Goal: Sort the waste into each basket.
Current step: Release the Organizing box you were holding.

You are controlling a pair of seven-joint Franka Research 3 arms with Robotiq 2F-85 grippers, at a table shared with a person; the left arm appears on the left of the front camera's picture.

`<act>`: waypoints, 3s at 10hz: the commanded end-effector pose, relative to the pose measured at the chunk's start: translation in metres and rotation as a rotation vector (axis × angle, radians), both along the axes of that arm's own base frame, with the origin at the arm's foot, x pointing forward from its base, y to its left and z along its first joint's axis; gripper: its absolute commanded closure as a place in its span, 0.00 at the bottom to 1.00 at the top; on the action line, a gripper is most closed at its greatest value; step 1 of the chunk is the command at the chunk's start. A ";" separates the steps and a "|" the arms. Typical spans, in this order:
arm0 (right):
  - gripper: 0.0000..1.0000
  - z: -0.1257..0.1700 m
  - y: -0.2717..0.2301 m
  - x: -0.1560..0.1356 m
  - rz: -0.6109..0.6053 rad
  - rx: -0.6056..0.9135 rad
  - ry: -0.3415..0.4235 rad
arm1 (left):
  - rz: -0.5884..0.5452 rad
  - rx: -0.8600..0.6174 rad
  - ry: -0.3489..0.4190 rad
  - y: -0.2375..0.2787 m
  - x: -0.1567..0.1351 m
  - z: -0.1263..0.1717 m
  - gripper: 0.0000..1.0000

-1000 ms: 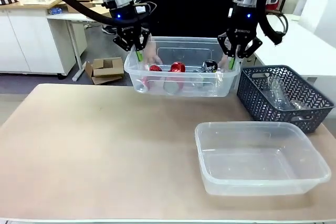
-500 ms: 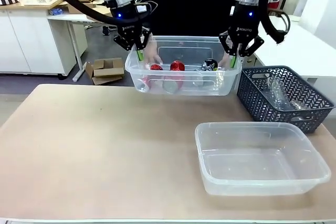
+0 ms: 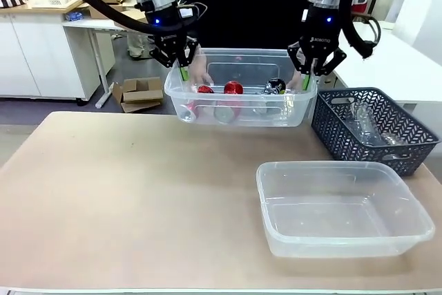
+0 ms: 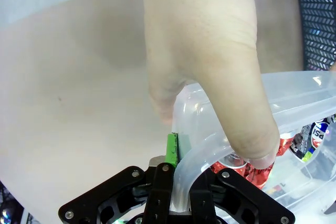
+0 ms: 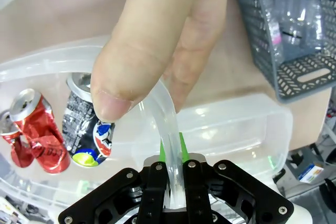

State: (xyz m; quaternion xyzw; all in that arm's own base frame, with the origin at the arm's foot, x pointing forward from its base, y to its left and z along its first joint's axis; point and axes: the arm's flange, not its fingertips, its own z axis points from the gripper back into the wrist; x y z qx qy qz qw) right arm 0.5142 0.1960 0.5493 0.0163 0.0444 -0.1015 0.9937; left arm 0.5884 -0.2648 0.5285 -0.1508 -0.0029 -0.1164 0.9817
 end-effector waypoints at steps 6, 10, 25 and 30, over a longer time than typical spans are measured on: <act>0.00 0.001 0.001 -0.009 -0.019 -0.010 -0.053 | -0.018 0.039 -0.055 -0.010 -0.026 0.021 0.00; 0.00 0.009 -0.015 -0.020 -0.045 0.014 -0.139 | 0.005 0.054 -0.059 -0.006 -0.040 0.025 0.00; 0.00 0.099 -0.071 -0.164 0.081 0.370 -0.218 | -0.345 -0.177 -0.168 0.058 -0.194 0.101 0.05; 0.00 0.119 -0.046 -0.141 0.056 0.258 -0.253 | -0.224 -0.085 -0.181 0.032 -0.176 0.126 0.05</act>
